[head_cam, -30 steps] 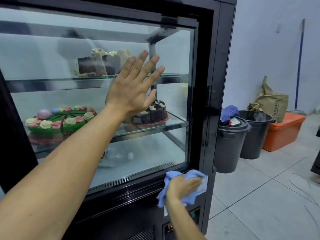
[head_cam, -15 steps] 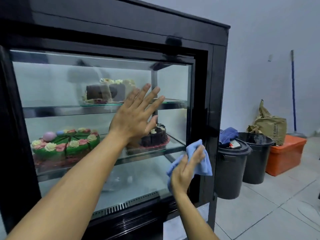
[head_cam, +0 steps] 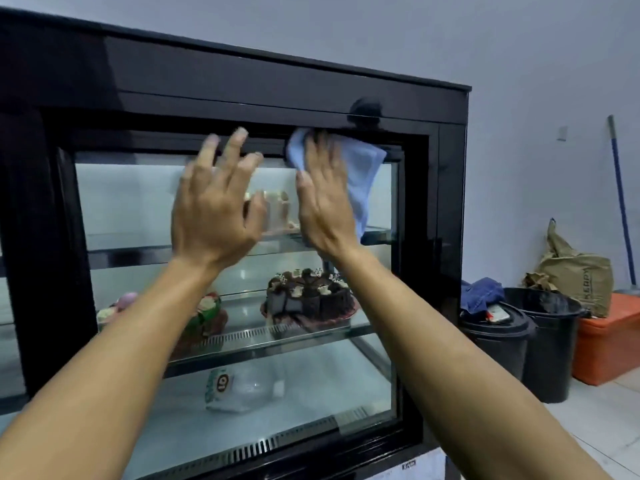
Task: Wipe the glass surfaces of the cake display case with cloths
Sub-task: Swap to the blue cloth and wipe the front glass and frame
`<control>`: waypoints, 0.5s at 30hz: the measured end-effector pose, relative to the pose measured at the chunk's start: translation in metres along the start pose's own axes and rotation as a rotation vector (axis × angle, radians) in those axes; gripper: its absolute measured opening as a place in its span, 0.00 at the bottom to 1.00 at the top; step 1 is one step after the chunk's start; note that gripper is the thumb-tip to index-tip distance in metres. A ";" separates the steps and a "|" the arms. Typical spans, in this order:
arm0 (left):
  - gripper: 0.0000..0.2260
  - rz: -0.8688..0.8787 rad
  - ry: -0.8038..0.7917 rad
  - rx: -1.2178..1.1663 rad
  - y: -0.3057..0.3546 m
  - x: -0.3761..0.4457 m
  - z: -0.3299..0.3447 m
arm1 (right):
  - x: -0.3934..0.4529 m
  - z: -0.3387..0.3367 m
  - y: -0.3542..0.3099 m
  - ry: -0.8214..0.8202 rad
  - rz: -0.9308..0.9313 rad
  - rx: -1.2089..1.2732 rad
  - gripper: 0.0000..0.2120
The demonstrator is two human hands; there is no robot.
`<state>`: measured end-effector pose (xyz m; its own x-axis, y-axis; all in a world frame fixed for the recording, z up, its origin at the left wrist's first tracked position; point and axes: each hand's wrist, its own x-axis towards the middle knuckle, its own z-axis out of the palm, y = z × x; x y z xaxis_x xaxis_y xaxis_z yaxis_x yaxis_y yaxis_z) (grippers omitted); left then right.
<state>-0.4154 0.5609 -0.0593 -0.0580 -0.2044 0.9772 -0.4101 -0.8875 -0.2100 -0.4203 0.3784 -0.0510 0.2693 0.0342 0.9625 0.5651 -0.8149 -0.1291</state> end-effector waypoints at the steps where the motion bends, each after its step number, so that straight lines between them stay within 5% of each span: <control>1: 0.23 -0.073 0.004 0.023 -0.015 0.002 -0.004 | -0.005 0.007 -0.010 -0.099 -0.143 -0.032 0.26; 4: 0.27 -0.089 -0.038 0.085 -0.030 -0.005 -0.004 | -0.007 0.006 -0.002 -0.183 -0.353 -0.125 0.26; 10: 0.31 -0.085 -0.078 0.156 -0.026 -0.003 0.000 | -0.005 -0.032 0.070 0.203 0.203 -0.194 0.34; 15: 0.31 -0.076 -0.127 0.161 -0.025 -0.005 -0.003 | -0.016 -0.030 0.058 0.379 0.349 0.031 0.25</control>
<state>-0.4074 0.5853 -0.0589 0.0867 -0.1761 0.9805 -0.2580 -0.9546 -0.1486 -0.4151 0.3136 -0.0665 0.1472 -0.4537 0.8789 0.5162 -0.7228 -0.4595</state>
